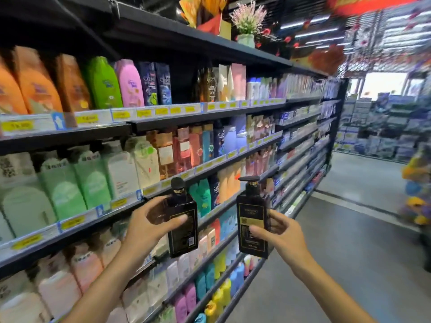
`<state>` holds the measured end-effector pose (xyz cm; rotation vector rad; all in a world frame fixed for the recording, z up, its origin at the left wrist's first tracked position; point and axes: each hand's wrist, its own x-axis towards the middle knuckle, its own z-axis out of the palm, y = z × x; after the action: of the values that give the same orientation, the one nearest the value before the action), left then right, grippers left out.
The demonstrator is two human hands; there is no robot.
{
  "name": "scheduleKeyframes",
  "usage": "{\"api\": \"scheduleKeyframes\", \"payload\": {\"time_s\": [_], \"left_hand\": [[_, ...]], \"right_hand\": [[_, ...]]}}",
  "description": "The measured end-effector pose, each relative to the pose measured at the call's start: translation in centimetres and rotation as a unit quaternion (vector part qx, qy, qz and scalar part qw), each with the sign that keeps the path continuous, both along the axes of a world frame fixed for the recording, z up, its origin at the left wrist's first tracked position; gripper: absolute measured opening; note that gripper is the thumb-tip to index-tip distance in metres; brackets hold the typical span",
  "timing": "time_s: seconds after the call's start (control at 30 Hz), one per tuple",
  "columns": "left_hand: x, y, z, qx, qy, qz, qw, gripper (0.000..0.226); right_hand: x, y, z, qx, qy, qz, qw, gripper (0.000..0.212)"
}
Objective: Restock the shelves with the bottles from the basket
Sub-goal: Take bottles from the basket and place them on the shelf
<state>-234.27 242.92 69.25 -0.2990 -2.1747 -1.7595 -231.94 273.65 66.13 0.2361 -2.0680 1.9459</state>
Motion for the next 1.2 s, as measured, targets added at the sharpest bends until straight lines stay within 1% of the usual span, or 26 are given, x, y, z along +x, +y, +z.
{"api": "scheduleKeyframes", "payload": {"time_s": [0.13,0.23,0.4,0.67,0.8,0.9,1.0,1.1,1.2], "left_hand": [[-4.4,3.0,1.1,-0.016,0.011,0.004,1.0,0.056],[-7.0,5.7,2.1,-0.029,0.025,0.021,0.999,0.053],[-10.7,10.0,4.7,-0.064,0.057,0.058,0.995,0.047],[-14.3,16.6,8.4,-0.061,0.083,0.181,0.978,0.045],[-14.9,17.4,10.0,-0.08,0.089,0.228,0.966,0.043],[-15.3,17.2,10.9,-0.089,0.09,0.261,0.957,0.044],[-16.0,16.5,11.5,-0.074,0.095,0.282,0.952,0.048],[-16.8,15.8,12.1,-0.044,0.109,0.298,0.947,0.049],[-17.5,14.7,12.5,-0.052,0.131,0.297,0.944,0.046]], "right_hand": [[-4.6,3.0,0.3,-0.014,0.017,-0.016,1.0,0.033],[-8.6,5.5,0.2,-0.016,0.028,-0.003,0.999,0.033],[-15.6,9.3,0.9,-0.023,0.041,0.054,0.997,0.031],[-26.2,13.8,5.1,-0.006,0.056,0.187,0.981,0.031],[-30.3,13.1,6.8,-0.017,0.09,0.23,0.969,0.03],[-32.6,11.7,7.5,-0.045,0.109,0.268,0.956,0.029],[-34.8,9.7,8.3,-0.06,0.103,0.312,0.943,0.033],[-36.1,7.9,9.6,-0.064,0.101,0.343,0.932,0.029],[-37.4,6.1,10.7,-0.063,0.1,0.361,0.925,0.032]]}}
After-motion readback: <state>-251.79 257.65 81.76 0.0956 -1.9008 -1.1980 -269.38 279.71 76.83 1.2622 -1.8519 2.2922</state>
